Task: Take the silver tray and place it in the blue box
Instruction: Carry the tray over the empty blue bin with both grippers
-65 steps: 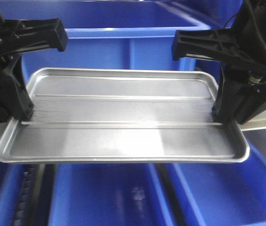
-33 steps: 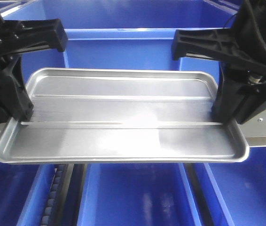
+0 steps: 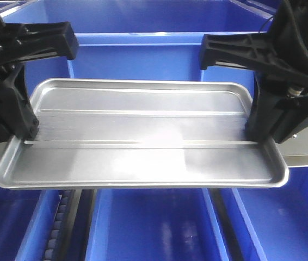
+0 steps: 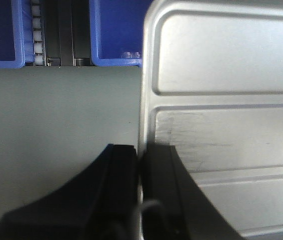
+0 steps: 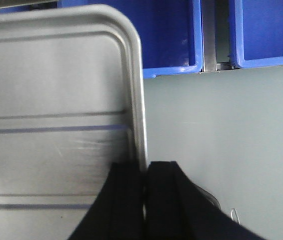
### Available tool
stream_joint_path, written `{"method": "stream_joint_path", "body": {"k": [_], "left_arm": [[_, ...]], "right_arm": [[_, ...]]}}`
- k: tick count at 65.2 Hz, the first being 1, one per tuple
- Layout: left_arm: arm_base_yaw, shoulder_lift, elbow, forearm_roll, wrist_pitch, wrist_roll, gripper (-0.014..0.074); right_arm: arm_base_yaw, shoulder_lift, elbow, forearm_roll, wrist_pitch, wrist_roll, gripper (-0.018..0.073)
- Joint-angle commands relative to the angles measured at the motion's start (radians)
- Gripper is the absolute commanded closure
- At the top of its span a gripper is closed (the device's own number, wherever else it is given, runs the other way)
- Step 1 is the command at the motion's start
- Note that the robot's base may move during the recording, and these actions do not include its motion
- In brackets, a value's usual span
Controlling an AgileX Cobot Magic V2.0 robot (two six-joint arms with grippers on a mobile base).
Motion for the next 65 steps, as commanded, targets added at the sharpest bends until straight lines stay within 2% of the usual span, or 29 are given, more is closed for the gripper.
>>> {"method": "stream_joint_path", "body": {"k": [1,57,65], "left_arm": [[0.002,-0.032,-0.019,0.058,0.06,-0.011,0.061],[0.002,-0.032,-0.019,0.058,0.046,-0.011,0.061],[0.002,-0.032,-0.036,0.058,0.039,0.008,0.061]], "right_arm": [[-0.01,-0.032,-0.018,-0.085,0.055,0.001,0.0509],[-0.01,-0.032,-0.019,-0.085,0.049,0.001,0.0509],[-0.01,-0.032,-0.047,-0.085,0.065,-0.031,0.0509]]}}
